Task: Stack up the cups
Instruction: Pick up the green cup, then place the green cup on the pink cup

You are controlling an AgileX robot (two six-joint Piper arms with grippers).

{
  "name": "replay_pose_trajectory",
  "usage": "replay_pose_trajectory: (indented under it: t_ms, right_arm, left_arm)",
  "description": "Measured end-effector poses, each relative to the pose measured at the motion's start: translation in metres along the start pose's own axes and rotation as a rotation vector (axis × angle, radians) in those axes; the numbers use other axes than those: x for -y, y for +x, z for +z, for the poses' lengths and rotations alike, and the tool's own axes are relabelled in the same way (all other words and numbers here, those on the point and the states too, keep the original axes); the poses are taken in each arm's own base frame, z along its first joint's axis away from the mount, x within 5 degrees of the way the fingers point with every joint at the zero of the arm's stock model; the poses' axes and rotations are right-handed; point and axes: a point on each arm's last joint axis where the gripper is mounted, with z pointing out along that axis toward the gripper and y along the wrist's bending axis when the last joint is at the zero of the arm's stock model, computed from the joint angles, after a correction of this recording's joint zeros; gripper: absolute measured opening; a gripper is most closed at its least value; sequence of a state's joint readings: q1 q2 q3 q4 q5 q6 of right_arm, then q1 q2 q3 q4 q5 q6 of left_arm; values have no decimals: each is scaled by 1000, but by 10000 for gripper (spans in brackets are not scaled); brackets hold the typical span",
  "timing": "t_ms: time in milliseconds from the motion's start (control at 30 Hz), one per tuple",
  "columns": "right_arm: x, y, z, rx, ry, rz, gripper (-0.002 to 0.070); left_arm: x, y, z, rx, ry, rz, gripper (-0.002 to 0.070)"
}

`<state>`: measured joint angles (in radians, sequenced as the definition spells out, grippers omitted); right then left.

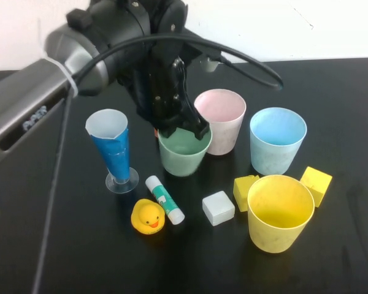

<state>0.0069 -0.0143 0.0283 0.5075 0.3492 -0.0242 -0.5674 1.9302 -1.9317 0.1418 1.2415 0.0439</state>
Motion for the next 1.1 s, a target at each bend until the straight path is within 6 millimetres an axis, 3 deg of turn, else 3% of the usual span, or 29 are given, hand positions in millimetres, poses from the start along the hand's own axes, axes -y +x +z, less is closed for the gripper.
replay_pose_trajectory:
  t_ms: [100, 300, 400, 533, 833, 1100]
  right_arm:
    - [0, 0, 0, -1, -1, 1, 18]
    - [0, 0, 0, -1, -1, 3, 18]
    - [0, 0, 0, -4, -2, 3, 18]
    - [-1, 2, 0, -18, -6, 10, 18]
    - [-1, 2, 0, -24, -10, 18, 18]
    - [-1, 2, 0, -24, -10, 20, 18]
  left_arm:
    - [-2, 3, -21, 46, 2, -11, 11]
    - [-9, 20, -98, 214, 12, -47, 9]
    - [-10, 25, -114, 259, 16, -68, 9]
    - [-9, 16, -107, 302, 32, -97, 9]
    - [-3, -13, -60, 359, 64, -128, 9]
    - [0, -22, -35, 352, 73, -135, 9]
